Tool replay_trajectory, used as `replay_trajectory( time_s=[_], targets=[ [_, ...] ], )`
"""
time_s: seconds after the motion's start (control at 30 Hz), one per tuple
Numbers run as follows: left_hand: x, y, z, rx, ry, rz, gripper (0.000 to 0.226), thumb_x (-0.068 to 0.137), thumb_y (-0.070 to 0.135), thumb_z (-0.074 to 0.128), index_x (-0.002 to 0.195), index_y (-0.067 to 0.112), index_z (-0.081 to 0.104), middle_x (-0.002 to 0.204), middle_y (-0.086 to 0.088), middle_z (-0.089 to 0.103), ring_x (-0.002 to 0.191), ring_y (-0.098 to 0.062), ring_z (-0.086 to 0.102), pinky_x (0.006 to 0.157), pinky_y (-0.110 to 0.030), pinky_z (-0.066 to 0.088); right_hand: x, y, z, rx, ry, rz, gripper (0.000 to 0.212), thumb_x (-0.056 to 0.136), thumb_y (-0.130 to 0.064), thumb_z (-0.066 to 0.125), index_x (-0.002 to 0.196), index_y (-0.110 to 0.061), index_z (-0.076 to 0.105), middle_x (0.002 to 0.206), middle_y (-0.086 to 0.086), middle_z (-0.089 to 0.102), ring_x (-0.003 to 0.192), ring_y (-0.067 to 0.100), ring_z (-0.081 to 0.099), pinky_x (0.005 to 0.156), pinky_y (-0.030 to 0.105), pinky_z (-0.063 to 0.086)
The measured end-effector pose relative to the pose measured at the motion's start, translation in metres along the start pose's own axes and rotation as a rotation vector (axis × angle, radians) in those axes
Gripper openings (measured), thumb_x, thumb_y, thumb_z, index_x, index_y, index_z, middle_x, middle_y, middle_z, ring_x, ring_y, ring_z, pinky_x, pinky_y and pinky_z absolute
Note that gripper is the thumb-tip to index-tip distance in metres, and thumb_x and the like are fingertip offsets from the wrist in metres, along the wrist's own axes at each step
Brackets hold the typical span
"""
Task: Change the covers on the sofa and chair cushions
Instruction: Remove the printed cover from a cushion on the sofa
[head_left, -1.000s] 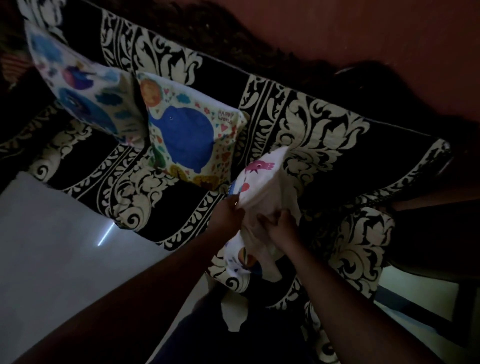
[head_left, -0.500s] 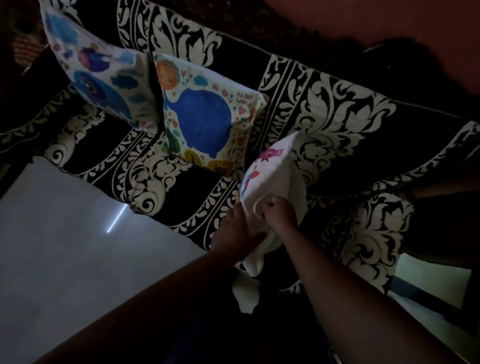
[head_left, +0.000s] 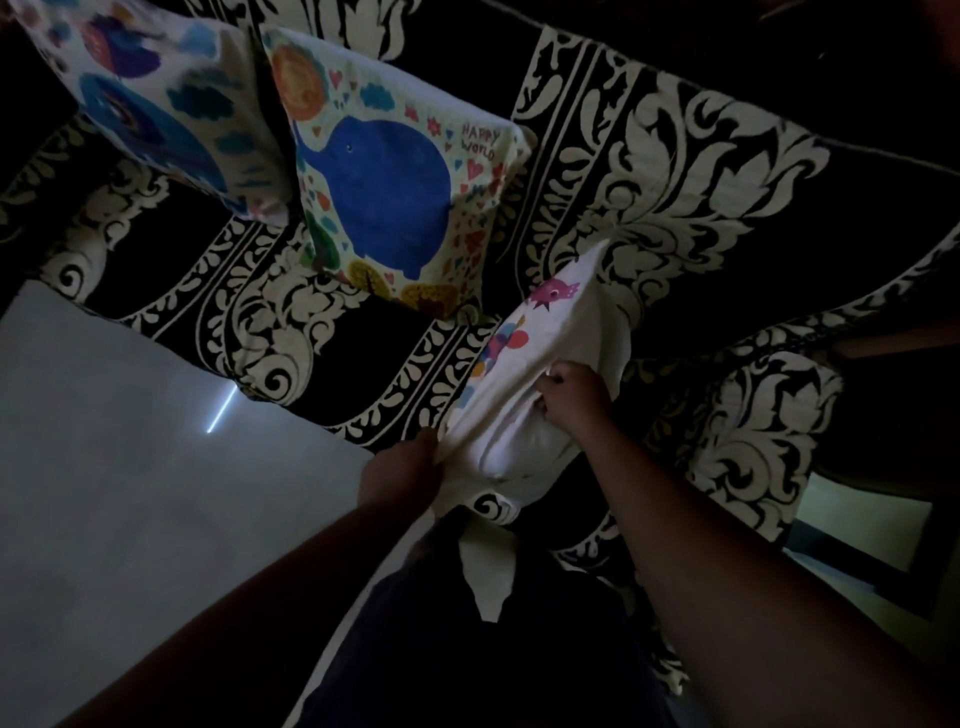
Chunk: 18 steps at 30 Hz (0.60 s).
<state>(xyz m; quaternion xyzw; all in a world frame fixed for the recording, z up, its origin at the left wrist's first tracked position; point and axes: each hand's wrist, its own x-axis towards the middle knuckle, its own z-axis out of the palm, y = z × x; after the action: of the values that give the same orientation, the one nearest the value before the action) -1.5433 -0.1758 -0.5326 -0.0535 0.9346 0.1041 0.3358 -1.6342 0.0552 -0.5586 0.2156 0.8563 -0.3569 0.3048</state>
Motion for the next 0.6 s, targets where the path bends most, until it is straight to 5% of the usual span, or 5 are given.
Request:
replay_trajectory(
  time_s=[0.13,0.27,0.33,0.5,0.6],
  targets=[
    [0.012,-0.015,0.001,0.018,-0.059,-0.099,0.032,0.09,0.038,0.057,0.118,0.023,0.049,0.113,-0.006,0.069,0.105,-0.031,0.066,0.082,-0.038,0.054,-0.018,0.007,0.0,-0.093,-0.031,-0.051,0.036,0.095,-0.035,0.06,0.064,-0.022,0.048,0.077,0.002,0.062,0.081,0.024,0.061,0.068,0.029,0.042],
    [0.027,0.018,0.0,-0.346,-0.188,0.116,0.106,0.065,0.053,0.081,0.152,0.026,0.028,0.142,-0.005,0.052,0.128,-0.028,0.053,0.102,-0.047,0.048,-0.036,0.025,0.007,-0.15,-0.042,-0.078,0.026,0.096,-0.036,0.058,0.075,-0.021,0.055,0.077,-0.005,0.058,0.079,0.018,0.056,0.064,0.029,0.04],
    [0.034,0.045,-0.002,-0.534,-0.253,0.177,0.118,0.063,0.065,0.081,0.158,0.029,0.02,0.142,-0.004,0.054,0.128,-0.025,0.054,0.105,-0.045,0.047,-0.038,0.035,0.008,-0.134,-0.022,-0.091,0.032,0.096,-0.035,0.058,0.068,-0.024,0.048,0.069,-0.009,0.053,0.074,0.015,0.055,0.058,0.029,0.034],
    [0.057,0.07,-0.002,-0.093,-0.003,0.168,0.044,0.096,0.055,0.052,0.131,0.027,0.054,0.114,-0.005,0.069,0.107,-0.029,0.066,0.089,-0.037,0.049,-0.04,0.051,0.001,-0.153,-0.006,-0.148,0.034,0.095,-0.04,0.06,0.07,-0.021,0.047,0.069,-0.006,0.054,0.071,0.016,0.055,0.061,0.031,0.041],
    [0.075,0.056,0.003,-0.027,0.112,0.027,0.031,0.1,0.043,0.044,0.116,0.024,0.062,0.109,-0.007,0.072,0.104,-0.03,0.069,0.087,-0.038,0.05,-0.046,0.069,-0.004,-0.173,-0.03,-0.163,0.04,0.094,-0.041,0.062,0.065,-0.024,0.041,0.064,-0.004,0.05,0.069,0.017,0.055,0.063,0.033,0.042]
  ],
)
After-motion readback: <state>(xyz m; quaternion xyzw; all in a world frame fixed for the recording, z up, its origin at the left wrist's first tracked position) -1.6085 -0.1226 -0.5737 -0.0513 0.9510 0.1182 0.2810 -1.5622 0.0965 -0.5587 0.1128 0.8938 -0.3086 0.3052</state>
